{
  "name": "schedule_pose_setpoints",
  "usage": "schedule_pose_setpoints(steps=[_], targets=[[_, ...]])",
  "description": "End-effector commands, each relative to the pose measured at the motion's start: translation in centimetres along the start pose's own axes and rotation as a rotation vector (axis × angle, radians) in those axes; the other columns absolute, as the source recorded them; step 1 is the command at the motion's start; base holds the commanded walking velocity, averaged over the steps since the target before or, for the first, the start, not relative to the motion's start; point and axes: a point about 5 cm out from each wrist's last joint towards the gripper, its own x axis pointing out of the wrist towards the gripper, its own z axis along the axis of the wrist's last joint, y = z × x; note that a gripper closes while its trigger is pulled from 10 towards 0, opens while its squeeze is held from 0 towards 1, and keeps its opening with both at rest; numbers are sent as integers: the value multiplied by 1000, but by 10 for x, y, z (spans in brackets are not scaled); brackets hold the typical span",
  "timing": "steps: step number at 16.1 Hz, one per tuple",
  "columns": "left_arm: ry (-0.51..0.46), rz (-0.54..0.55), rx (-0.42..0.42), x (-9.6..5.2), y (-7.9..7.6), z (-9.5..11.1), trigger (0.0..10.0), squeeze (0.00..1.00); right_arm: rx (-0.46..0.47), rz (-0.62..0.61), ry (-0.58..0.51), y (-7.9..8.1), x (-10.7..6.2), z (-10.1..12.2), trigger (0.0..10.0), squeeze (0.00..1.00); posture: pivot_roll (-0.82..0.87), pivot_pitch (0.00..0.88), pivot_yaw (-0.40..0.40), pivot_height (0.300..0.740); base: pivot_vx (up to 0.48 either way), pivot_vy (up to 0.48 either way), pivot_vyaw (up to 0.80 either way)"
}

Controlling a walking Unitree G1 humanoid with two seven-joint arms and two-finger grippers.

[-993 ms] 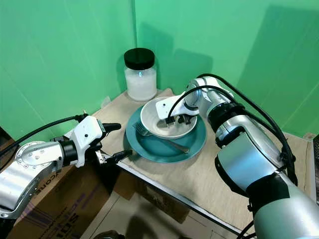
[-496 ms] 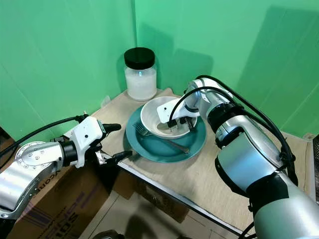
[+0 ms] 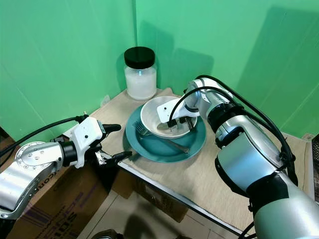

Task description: Setting the table

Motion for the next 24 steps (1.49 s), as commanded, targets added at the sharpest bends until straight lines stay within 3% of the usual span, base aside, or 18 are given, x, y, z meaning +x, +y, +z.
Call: schedule_pose_setpoints(steps=[1, 4, 7, 8, 11, 12, 13, 14, 15, 17, 19, 20, 21, 24], targets=[[14, -16, 12, 0, -2, -2, 10000, 0, -16, -7, -7, -3, -3, 2, 0, 0, 85, 0, -14, 740, 0, 0, 0], [12, -4, 18, -2, -1, -1, 10000, 0, 62, -88, -121, -15, -19, 4, 0, 0, 94, 0, -17, 740, 0, 0, 0], [9, 9, 23, -3, 1, 0, 10000, 0, 191, -185, -324, -27, -49, -2, 0, 0, 87, 0, -5, 740, 0, 0, 0], [8, 10, 24, -3, 1, 0, 10000, 0, 204, -199, -344, -28, -53, -4, 0, 0, 88, 0, -5, 740, 0, 0, 0], [-43, 51, 12, -3, 3, 7, 10000, 0, 354, -323, -527, -24, -72, -19, 0, 0, 88, 0, -14, 740, 0, 0, 0], [-91, 100, -5, -4, 4, 13, 10000, 0, 528, -436, -672, -19, -82, -28, 0, 0, 93, 0, -24, 740, 0, 0, 0], [-91, 100, -5, -4, 4, 13, 10000, 0, 528, -436, -672, -19, -82, -28, 0, 0, 93, 0, -24, 740, 0, 0, 0], [-114, 124, -16, -5, 4, 15, 10000, 0, 620, -490, -739, -15, -88, -34, 0, 0, 92, 0, -24, 740, 0, 0, 0], [-146, 183, -26, -5, 3, 20, 10000, 0, 790, -612, -841, 3, -100, -48, 0, 0, 90, 0, -22, 740, 0, 0, 0], [-158, 318, -37, -4, 6, 24, 10000, 0, 951, -724, -936, 35, -109, -52, 0, 0, 68, 0, 0, 740, 0, 0, 0], [-161, 412, -47, -5, 9, 25, 10000, 0, 1042, -806, -974, 58, -114, -49, 0, 0, 60, 0, 13, 740, 0, 0, 0], [-180, 502, -71, -8, 9, 27, 10000, 0, 1116, -944, -956, 79, -113, -36, 10000, 0, 55, 0, 18, 740, 0, 0, 0], [-186, 552, -94, -10, 9, 27, 10000, 0, 1179, -1009, -930, 93, -111, -26, 10000, 0, 55, 0, 18, 740, 0, 0, 0], [-204, 622, -101, -11, 14, 29, 10000, 0, 1197, -1146, -853, 109, -105, -4, 10000, 0, 63, 0, 13, 740, 0, 0, -252]])
